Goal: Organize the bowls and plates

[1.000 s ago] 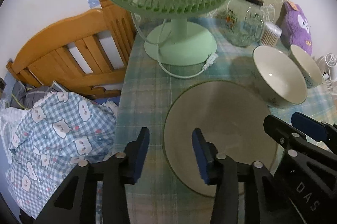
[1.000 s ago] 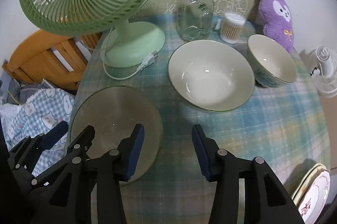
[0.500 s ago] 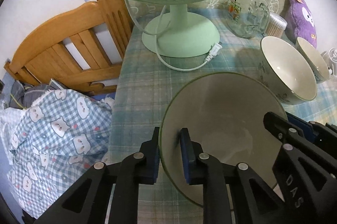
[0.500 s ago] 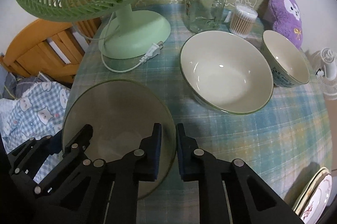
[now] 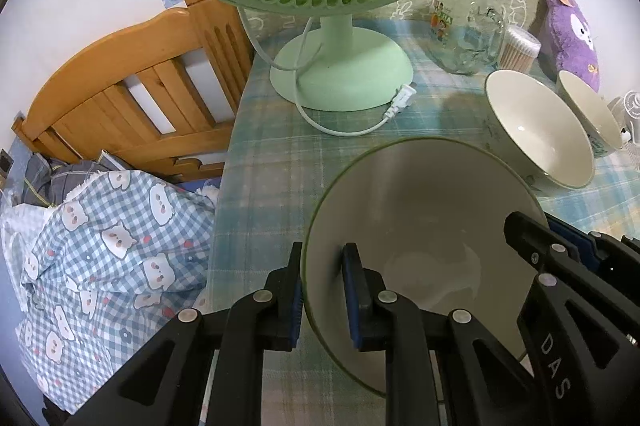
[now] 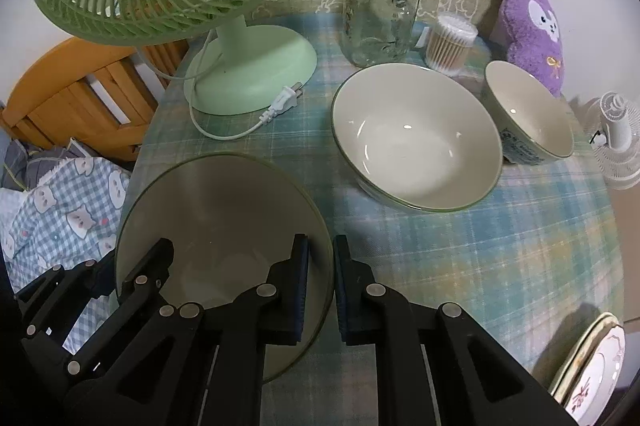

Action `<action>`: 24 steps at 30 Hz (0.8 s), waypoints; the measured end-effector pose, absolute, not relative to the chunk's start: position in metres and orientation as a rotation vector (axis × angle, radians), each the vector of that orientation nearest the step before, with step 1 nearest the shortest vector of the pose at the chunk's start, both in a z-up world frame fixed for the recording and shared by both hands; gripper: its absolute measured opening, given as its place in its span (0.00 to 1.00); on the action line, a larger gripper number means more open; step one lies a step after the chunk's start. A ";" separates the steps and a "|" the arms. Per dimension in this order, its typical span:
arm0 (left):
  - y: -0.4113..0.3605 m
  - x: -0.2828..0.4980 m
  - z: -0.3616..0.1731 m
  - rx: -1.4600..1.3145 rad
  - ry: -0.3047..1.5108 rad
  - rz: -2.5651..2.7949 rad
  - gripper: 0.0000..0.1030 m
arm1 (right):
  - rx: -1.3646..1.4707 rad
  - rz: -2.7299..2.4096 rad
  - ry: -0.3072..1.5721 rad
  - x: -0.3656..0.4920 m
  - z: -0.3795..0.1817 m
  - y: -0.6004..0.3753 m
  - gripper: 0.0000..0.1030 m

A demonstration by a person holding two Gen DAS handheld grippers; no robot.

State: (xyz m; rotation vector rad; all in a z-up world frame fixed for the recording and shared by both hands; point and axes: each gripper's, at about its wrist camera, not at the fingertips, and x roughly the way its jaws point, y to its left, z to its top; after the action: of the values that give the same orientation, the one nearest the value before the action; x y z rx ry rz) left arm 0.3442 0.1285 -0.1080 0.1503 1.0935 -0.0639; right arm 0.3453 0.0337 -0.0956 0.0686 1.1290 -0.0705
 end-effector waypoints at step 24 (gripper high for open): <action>0.084 0.253 -0.062 0.134 1.065 -0.118 0.15 | 0.098 -0.115 1.080 0.241 -0.048 -0.012 0.15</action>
State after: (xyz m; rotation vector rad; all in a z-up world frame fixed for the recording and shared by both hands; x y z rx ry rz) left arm 0.2527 0.0837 -0.0623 0.1343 1.0650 -0.1184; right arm 0.2411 -0.0120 -0.0475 0.0980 1.0797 -0.1149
